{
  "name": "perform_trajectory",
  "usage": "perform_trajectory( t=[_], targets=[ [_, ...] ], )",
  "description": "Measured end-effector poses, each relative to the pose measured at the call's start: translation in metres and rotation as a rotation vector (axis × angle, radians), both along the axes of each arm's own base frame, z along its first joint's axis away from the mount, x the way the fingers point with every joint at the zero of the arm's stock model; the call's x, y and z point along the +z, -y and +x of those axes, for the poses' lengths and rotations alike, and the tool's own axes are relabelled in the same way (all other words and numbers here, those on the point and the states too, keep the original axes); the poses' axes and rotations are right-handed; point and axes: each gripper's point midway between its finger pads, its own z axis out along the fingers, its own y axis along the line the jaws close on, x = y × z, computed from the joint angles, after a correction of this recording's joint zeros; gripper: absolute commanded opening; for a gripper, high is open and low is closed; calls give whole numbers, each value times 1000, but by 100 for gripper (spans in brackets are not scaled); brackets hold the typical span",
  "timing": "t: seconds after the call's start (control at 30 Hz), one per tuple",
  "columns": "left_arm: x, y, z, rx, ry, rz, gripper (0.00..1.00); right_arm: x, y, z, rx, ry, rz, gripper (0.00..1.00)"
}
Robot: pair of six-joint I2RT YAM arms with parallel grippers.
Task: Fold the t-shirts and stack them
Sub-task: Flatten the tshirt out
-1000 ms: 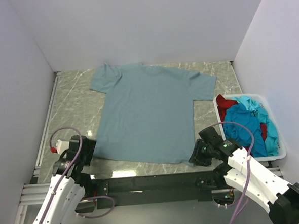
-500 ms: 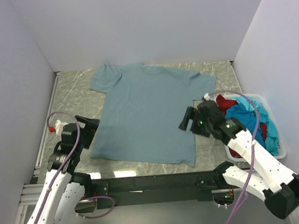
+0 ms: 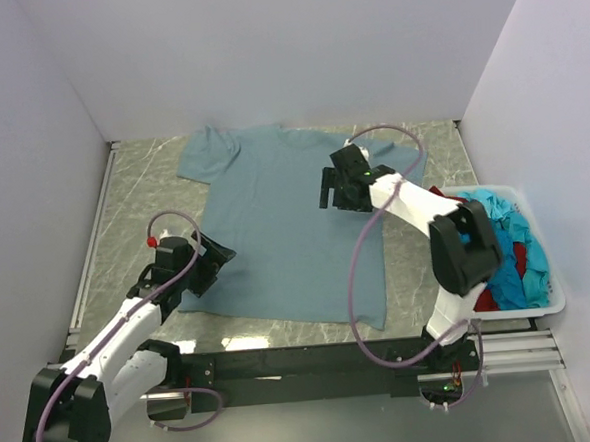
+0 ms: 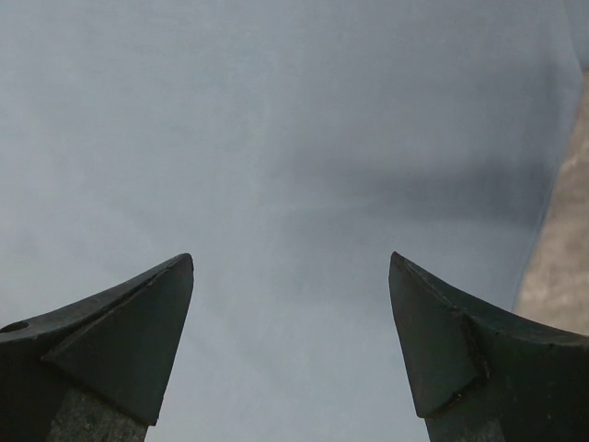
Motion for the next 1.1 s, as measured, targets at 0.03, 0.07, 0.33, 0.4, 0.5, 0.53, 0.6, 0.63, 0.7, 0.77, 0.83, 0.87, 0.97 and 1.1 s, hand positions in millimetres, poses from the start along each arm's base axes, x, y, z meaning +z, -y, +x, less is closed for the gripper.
perform_trajectory(
  t=[0.03,0.07,0.33,0.4,0.5,0.53,0.6,0.63,0.7,0.77,0.83,0.87,0.97,1.1],
  targets=[
    [-4,-1,-1,3,-8,4,99,-8,0,3,-1,-14,-15,93],
    [-8,-2,-3,8,-17,10,99,-20,-1,5,3,-35,-28,93],
    [-33,-22,1,94,-55,28,99,-69,6,-28,17,-160,-50,93],
    [-33,-34,10,144,-44,19,99,-73,8,-40,20,-163,-44,93],
    [-33,-55,23,218,-35,23,99,-74,5,-67,40,-172,-31,93],
    [-34,-61,27,234,-38,31,99,-74,2,-76,50,-170,-23,93],
    [-33,-69,35,247,-43,47,99,-74,-9,-97,86,-174,-5,93],
    [-33,-73,39,252,-49,57,99,-73,-15,-109,106,-176,8,93],
    [-34,-84,48,276,-69,73,99,-73,-32,-138,167,-188,30,93],
    [-35,-100,58,317,-87,94,100,-72,-53,-172,254,-214,59,93],
    [-36,-115,69,342,-99,126,99,-70,-80,-206,369,-255,94,93],
    [-35,-121,77,347,-96,141,99,-68,-94,-224,441,-274,109,93],
    [-34,-139,106,329,-101,200,99,-64,-136,-271,653,-340,130,93],
    [-28,-155,147,287,-70,254,99,-48,-198,-310,892,-341,151,94]
  ],
)
